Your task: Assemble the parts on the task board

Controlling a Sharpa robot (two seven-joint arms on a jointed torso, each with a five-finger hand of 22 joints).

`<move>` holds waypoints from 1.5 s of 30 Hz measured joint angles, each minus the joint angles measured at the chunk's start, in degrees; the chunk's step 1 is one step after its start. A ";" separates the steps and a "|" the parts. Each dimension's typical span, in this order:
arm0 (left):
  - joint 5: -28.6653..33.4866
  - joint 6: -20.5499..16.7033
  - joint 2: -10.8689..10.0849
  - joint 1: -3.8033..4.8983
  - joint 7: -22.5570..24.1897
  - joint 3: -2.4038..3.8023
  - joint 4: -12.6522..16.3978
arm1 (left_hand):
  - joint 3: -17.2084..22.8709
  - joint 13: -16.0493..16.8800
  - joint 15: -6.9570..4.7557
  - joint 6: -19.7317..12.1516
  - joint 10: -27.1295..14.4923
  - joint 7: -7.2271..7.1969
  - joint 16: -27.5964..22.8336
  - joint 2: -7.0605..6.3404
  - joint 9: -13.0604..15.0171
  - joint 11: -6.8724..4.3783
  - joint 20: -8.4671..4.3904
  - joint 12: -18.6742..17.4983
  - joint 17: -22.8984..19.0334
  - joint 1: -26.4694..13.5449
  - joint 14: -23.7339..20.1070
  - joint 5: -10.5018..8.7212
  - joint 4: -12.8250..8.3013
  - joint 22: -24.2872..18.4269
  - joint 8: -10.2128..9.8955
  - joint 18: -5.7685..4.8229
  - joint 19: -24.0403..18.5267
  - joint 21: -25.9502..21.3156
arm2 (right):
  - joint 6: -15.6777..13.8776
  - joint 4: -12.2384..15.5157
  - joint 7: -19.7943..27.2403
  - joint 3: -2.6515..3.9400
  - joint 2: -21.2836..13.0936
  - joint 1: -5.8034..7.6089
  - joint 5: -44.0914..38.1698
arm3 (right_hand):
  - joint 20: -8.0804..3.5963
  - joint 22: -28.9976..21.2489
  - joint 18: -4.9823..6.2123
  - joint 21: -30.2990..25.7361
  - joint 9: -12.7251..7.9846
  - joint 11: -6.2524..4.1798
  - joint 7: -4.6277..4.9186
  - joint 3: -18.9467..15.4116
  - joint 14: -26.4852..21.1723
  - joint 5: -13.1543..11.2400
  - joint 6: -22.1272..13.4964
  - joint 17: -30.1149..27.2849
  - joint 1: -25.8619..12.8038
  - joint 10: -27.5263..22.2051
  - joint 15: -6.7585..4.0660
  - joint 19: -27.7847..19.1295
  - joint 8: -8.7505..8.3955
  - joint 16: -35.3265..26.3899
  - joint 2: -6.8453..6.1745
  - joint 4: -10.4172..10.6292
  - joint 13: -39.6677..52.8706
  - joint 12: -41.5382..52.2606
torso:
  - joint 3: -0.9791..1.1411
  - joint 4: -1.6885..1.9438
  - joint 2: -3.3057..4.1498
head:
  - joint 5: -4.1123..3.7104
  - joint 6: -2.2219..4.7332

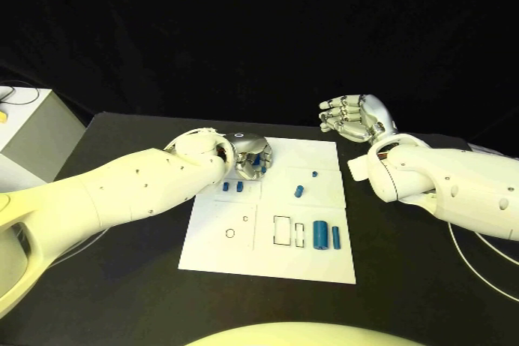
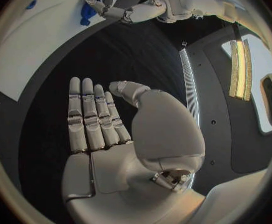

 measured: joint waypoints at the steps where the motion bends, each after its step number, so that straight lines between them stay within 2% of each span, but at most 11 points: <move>1: 0.00 0.00 0.03 0.00 0.00 0.01 -0.03 | 0.14 -0.10 -0.05 0.35 0.22 0.02 0.30 0.00 -0.06 -0.11 0.00 -0.17 0.30 0.00 0.36 0.00 -0.14 0.11 -0.19 0.00 0.00 0.21 | 0.01 0.00 0.03 0.00 0.01 0.00 0.07 | 0.00 -0.10 0.00 0.00 0.00 0.00 0.00 0.00 0.00 0.00 0.00 -0.05 0.00 0.00 0.00 0.00 -0.07 0.00 0.00 0.00 0.00 0.00 | 0.00 -0.01 -0.01 | 0.00 -0.02; 10: 0.02 0.00 0.47 -0.13 0.06 0.12 -0.76 | 0.85 -0.77 -0.45 2.40 2.64 -0.02 2.77 0.30 -0.51 -0.69 0.00 -1.16 2.80 -0.30 2.57 0.01 -0.85 0.99 -0.85 0.00 0.00 1.54 | 0.49 0.03 0.69 0.00 0.12 -0.01 1.61 | 0.20 -1.05 0.00 -0.32 -0.06 0.00 0.00 0.00 0.01 -0.25 0.00 -0.46 0.00 0.00 0.00 0.20 -0.29 -0.56 0.00 0.00 0.00 -0.66 | 0.02 -0.05 -0.08 | -0.07 -0.20; 12: 0.02 0.00 0.48 -0.15 0.06 0.13 -0.76 | 1.15 -1.07 -0.54 2.83 3.25 -0.02 3.24 0.92 -0.59 -0.63 -0.02 -1.47 3.36 -0.29 3.43 -0.24 -0.84 1.17 -1.03 -0.01 0.01 2.03 | 0.60 0.05 0.76 0.00 0.15 -0.01 1.80 | 0.20 -1.28 0.00 -0.32 -0.06 0.17 0.00 0.00 0.01 -0.45 0.00 -0.56 0.00 0.17 0.00 0.20 -0.53 -0.56 0.00 0.00 0.00 -0.66 | 0.01 -0.04 -0.09 | -0.09 -0.24; 17: 0.02 -0.01 0.44 -0.23 0.04 0.14 -0.59 | 1.56 -1.22 -0.97 4.31 5.78 -0.29 5.09 1.46 -0.72 -1.12 -0.41 -2.03 6.15 -0.25 6.27 -0.28 -1.24 1.72 -1.52 0.00 0.41 3.10 | 0.86 0.05 0.82 0.00 0.17 -0.01 2.13 | 0.40 -1.57 0.01 -0.58 -0.06 0.17 0.00 0.00 0.01 -0.45 0.00 -0.70 0.00 0.17 0.00 0.40 -0.52 -0.56 0.00 0.00 0.01 -0.66 | -0.01 -0.02 -0.11 | -0.12 -0.31; 19: 0.02 -0.03 0.39 -0.26 0.03 0.13 -0.47 | 1.92 -1.25 -1.37 5.41 7.83 -0.53 6.39 1.82 -0.67 -1.52 -0.94 -2.66 9.07 0.01 8.80 -0.29 -1.61 2.01 -1.87 -0.01 0.94 3.84 | 0.96 0.05 0.82 0.00 0.17 -0.01 2.22 | 0.40 -1.83 0.01 -0.58 -0.05 0.17 0.00 0.00 0.01 -0.45 0.00 -0.84 -0.16 0.17 0.00 0.40 -0.76 -0.79 0.17 0.00 0.01 -1.11 | -0.01 -0.02 -0.11 | -0.13 -0.34; 24: 0.00 -0.43 0.20 -0.32 0.06 0.12 -0.23 | 2.71 -1.63 -2.04 7.35 10.87 -1.03 7.73 2.19 -0.15 -2.14 -1.40 -4.37 12.50 0.07 11.91 -0.32 -2.49 2.76 -2.54 -0.02 1.62 4.93 | 1.12 0.04 0.84 0.00 0.19 0.00 2.38 | 0.40 -2.65 0.01 -0.99 -0.13 0.17 0.00 0.00 0.01 -0.45 0.00 -1.20 -0.22 0.17 0.01 0.40 -1.08 -1.23 0.22 0.01 0.01 -1.55 | -0.03 0.02 -0.13 | -0.12 -0.38; 30: 0.00 -1.86 -0.31 -0.59 0.80 0.00 0.14 | 3.36 -1.62 -2.72 9.44 14.04 -1.54 9.54 2.28 0.87 -2.62 -1.95 -6.77 19.23 0.02 16.76 -0.64 -4.04 8.15 -3.06 -0.04 6.36 8.66 | 1.38 0.02 0.85 0.00 0.26 0.01 2.51 | 0.40 -3.24 0.01 -0.99 -0.18 0.28 0.00 0.00 -0.20 -0.45 0.00 -1.47 -0.22 0.05 0.22 0.40 -1.29 -1.46 0.22 0.01 0.01 -1.79 | -0.03 0.01 -0.13 | -0.10 -0.35; 37: 0.17 -3.85 -1.57 -0.92 1.87 -0.09 1.09 | 3.51 -1.25 -2.81 9.95 14.67 -1.65 9.76 2.31 1.19 -2.66 -2.04 -7.69 20.04 0.05 17.41 -0.66 -4.18 9.21 -3.43 -0.05 7.18 9.03 | 1.52 0.01 0.87 0.00 0.28 0.00 2.62 | 0.40 -3.27 0.01 -0.99 -0.18 0.38 -0.01 0.00 -0.19 -0.45 -0.01 -1.47 -0.22 -0.04 0.22 0.40 -1.29 -1.47 0.22 0.01 0.01 -1.78 | -0.03 0.02 -0.12 | -0.10 -0.26; 43: 1.16 -5.51 -3.27 -0.97 2.88 0.27 2.70 | 3.60 -1.25 -2.81 9.96 15.05 -1.65 9.76 2.31 1.33 -2.65 -2.04 -8.53 20.22 0.05 17.41 -0.67 -4.59 9.18 -4.00 -0.05 7.18 9.26 | 1.52 -0.06 1.00 0.00 0.26 -0.01 2.68 | 0.40 -3.59 0.01 -0.99 -0.18 0.38 -0.01 -0.16 -0.19 -0.45 -0.01 -1.58 -0.22 -0.04 0.22 0.40 -1.51 -1.77 0.22 -0.15 0.01 -2.00 | -0.04 0.02 -0.16 | -0.05 -0.05; 45: 1.92 -5.92 -4.29 -0.97 3.20 0.62 3.72 | 3.60 -1.26 -2.81 9.96 15.05 -1.65 9.76 2.31 1.33 -2.66 -2.04 -8.63 20.22 0.05 17.41 -0.67 -4.59 9.17 -4.05 -0.05 7.18 9.26 | 1.53 -0.13 1.06 -0.01 0.23 -0.01 2.70 | 0.40 -3.80 0.01 -0.99 -0.18 0.38 -0.01 -0.16 -0.19 -0.45 -0.01 -1.72 -0.22 -0.04 0.22 0.40 -1.51 -1.79 0.22 -0.15 0.01 -2.06 | -0.04 0.03 -0.19 | -0.05 0.01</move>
